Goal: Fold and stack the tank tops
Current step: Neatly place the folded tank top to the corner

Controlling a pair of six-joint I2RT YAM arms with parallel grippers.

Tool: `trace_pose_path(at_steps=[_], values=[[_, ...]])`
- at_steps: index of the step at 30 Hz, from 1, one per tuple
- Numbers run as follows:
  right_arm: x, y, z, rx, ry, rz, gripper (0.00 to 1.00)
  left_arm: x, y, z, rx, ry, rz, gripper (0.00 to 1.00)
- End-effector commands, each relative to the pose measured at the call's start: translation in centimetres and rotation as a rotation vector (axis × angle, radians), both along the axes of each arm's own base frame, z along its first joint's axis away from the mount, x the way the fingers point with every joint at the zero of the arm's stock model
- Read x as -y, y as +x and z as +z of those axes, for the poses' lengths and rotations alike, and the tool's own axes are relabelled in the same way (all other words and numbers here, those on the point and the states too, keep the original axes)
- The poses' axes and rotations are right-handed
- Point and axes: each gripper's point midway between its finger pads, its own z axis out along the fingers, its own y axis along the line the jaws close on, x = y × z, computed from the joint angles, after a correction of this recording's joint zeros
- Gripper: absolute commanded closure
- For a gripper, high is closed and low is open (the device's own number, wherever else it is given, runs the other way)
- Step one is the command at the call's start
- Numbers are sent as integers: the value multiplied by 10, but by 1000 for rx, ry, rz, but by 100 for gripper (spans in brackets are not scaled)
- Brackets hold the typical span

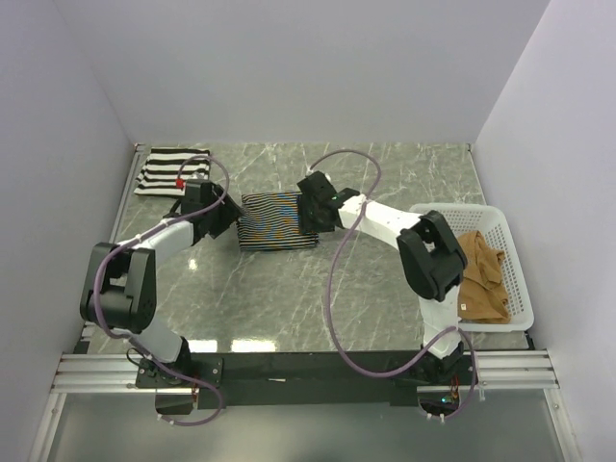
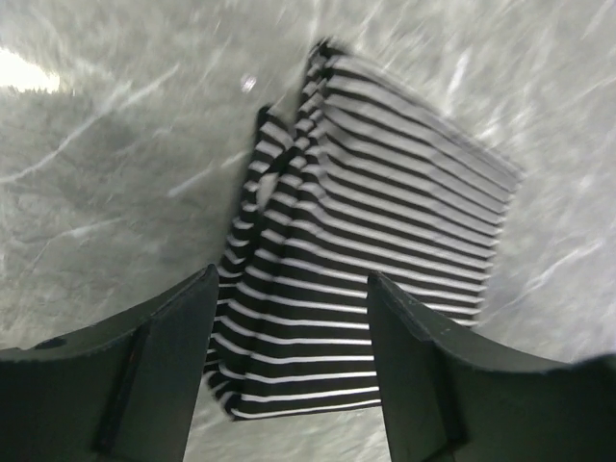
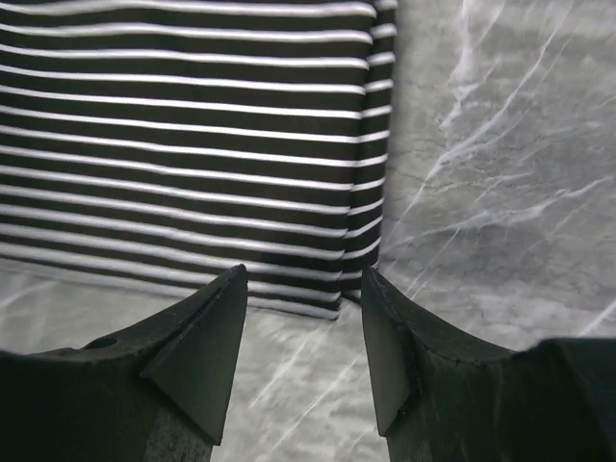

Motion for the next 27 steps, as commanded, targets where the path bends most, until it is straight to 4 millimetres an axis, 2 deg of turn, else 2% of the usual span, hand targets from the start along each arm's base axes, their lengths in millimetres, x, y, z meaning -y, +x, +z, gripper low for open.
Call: trace_pose_path(at_steps=[1,5,9,10,15,21,24,27], values=[[18,8,-21,1,-95,-47,44,7,-6,-11,-37,27,-93,30],[20,1,-37,-23,-107,-39,45,7,-9,-29,-79,42,-119,29],[20,-1,-41,-28,-106,-34,46,16,-5,-39,-88,27,-171,30],[22,-1,-44,-32,-108,-33,46,16,-6,-48,-109,33,-179,30],[22,-1,-47,-32,-109,-32,46,18,-2,-63,-132,39,-210,32],[20,-2,-50,-38,-99,-26,47,19,-1,-74,-159,52,-224,39],[18,-2,-50,-41,-95,-21,47,17,-1,-79,-180,75,-230,47],[15,-2,-47,-40,-81,-11,47,18,-1,-85,-202,114,-250,58]])
